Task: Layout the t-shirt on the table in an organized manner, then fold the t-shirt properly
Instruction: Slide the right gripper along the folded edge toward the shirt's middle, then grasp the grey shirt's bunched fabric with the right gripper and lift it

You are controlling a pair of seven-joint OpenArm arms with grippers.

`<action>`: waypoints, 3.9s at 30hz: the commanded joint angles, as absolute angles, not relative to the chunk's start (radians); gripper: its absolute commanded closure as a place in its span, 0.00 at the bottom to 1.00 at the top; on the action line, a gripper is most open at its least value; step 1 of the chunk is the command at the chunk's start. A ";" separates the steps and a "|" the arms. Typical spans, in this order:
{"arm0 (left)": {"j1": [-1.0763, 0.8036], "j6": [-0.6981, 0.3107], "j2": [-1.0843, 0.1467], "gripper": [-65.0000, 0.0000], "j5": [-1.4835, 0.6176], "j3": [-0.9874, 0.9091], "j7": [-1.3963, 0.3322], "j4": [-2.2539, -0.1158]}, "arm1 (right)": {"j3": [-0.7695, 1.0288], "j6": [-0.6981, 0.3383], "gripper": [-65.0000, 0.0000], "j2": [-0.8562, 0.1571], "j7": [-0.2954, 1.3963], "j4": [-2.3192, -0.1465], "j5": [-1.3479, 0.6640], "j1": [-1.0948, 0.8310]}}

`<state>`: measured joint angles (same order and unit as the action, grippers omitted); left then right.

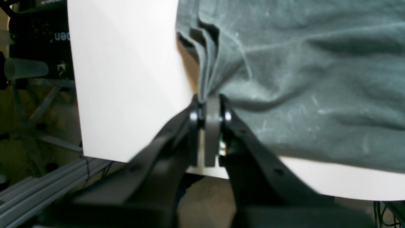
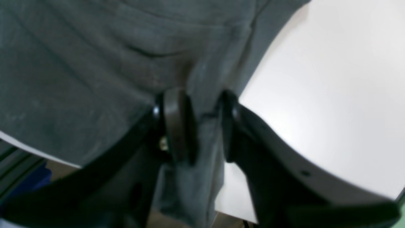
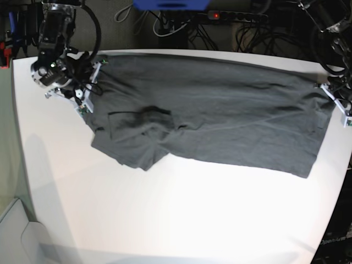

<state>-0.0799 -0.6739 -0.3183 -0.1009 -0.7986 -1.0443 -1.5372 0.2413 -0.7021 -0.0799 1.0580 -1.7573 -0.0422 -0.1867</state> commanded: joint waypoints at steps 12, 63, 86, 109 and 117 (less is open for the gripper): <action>-0.071 -0.668 -0.340 0.99 -0.105 -0.806 -1.033 -1.549 | 0.248 -0.698 0.89 -0.093 0.983 -1.779 -0.048 -0.179; -0.071 -0.668 -0.320 0.99 -0.105 -0.806 -1.033 -1.560 | 0.263 -0.698 0.51 -0.117 0.984 -1.725 -0.127 -0.116; -0.071 -0.667 -0.320 0.99 -0.107 -0.809 -1.033 -1.560 | 0.262 -0.698 1.00 -0.116 0.983 -1.793 -0.133 -0.116; -0.073 -0.667 -0.328 0.99 -0.105 -0.811 -1.033 -1.552 | 0.308 -0.698 1.00 -0.148 0.881 -2.026 -0.326 -0.354; -0.079 -0.667 -0.328 0.99 -0.107 -0.811 -1.033 -1.552 | 0.344 -0.698 1.00 -0.234 0.881 -2.023 -0.515 -0.332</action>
